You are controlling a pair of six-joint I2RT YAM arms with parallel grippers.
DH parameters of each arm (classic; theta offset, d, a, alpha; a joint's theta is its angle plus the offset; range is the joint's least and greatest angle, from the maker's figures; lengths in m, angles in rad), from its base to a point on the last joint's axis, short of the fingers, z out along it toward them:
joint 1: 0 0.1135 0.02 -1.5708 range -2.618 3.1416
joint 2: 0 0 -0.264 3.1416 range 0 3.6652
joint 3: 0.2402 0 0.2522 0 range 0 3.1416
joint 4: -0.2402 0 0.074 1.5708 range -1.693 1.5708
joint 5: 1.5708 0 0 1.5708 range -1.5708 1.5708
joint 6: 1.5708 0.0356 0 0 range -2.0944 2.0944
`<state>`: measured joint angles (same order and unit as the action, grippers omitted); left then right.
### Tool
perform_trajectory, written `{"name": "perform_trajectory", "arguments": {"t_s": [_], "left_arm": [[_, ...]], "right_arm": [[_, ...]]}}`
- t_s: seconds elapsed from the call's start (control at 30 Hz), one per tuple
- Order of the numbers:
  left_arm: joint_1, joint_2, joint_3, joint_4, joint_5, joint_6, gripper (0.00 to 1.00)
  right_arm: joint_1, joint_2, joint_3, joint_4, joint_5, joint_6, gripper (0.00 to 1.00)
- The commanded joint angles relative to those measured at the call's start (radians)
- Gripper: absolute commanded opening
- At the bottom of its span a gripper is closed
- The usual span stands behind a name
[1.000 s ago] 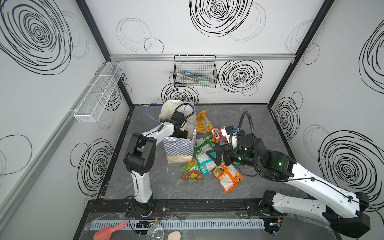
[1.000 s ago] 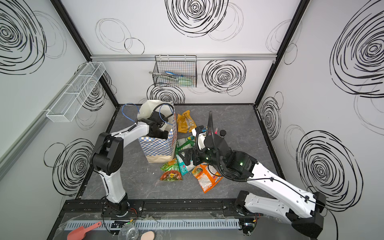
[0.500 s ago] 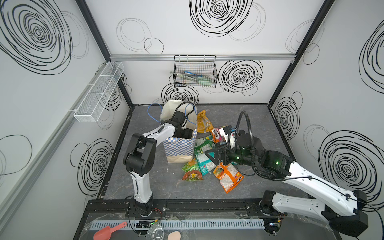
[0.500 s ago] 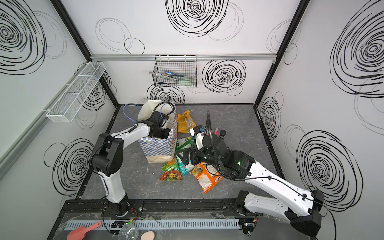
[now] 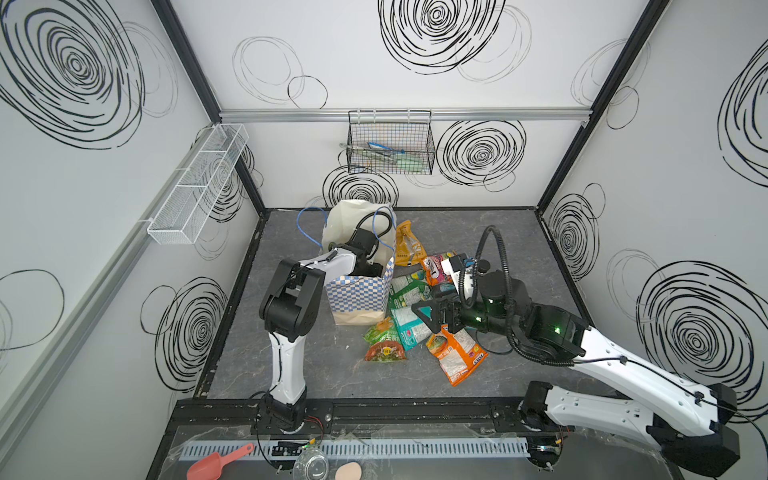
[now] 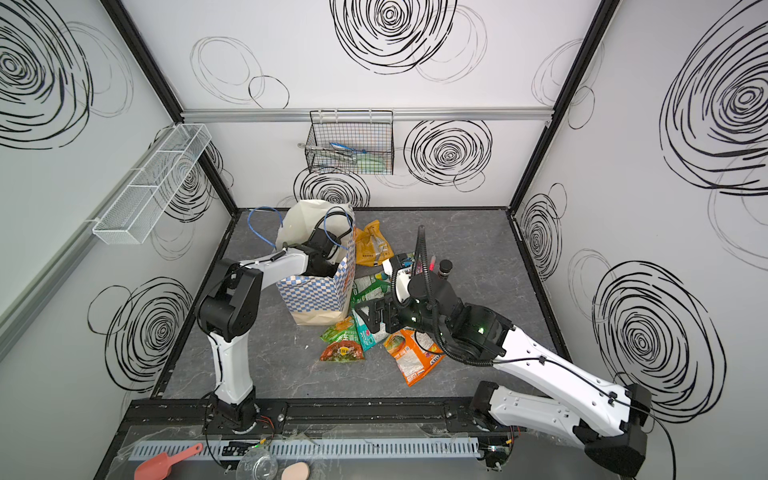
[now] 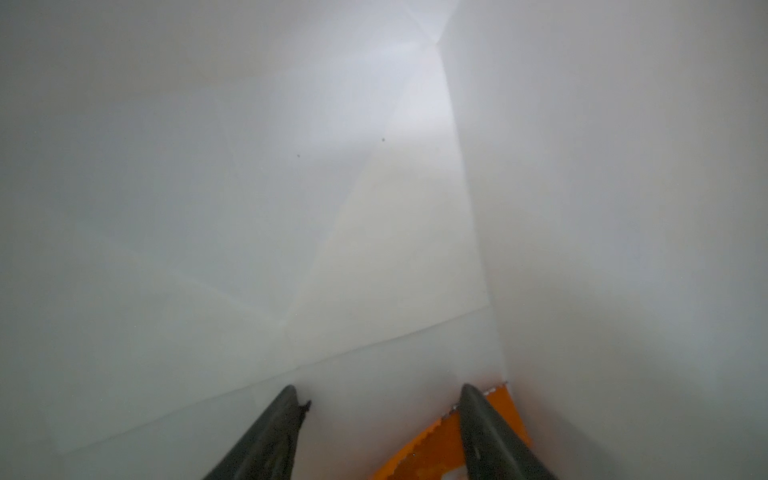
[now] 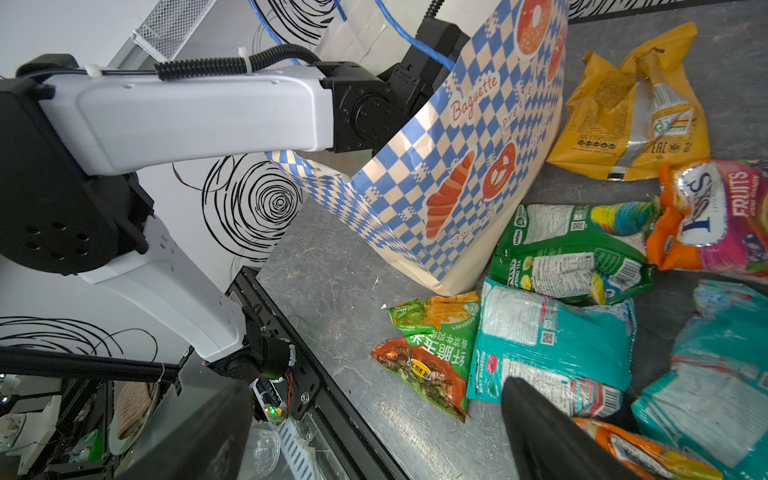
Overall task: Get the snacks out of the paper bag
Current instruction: 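Lower the left gripper into the bag toward the last orange Fox's packet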
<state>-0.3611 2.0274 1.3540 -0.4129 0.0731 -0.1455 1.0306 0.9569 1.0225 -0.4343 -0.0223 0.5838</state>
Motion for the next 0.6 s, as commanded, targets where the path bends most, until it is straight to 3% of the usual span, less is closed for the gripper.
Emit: {"name": "perform_trajectory", "arguments": {"t_s": [0.0,0.23,0.57], "left_arm": [[-0.009,-0.002,0.03,-0.009,-0.006,0.011,0.63],[-0.003,-0.185,0.04,-0.084,-0.032,-0.034,0.66],[-0.017,-0.293,-0.033,-0.318,-0.052,-0.036,0.66]], "right_arm": [[0.008,-0.022,-0.005,0.018,-0.001,0.014,0.97],[0.008,-0.06,-0.008,0.003,0.012,0.009,0.97],[0.009,-0.097,-0.053,0.027,-0.005,0.007,0.97]]}}
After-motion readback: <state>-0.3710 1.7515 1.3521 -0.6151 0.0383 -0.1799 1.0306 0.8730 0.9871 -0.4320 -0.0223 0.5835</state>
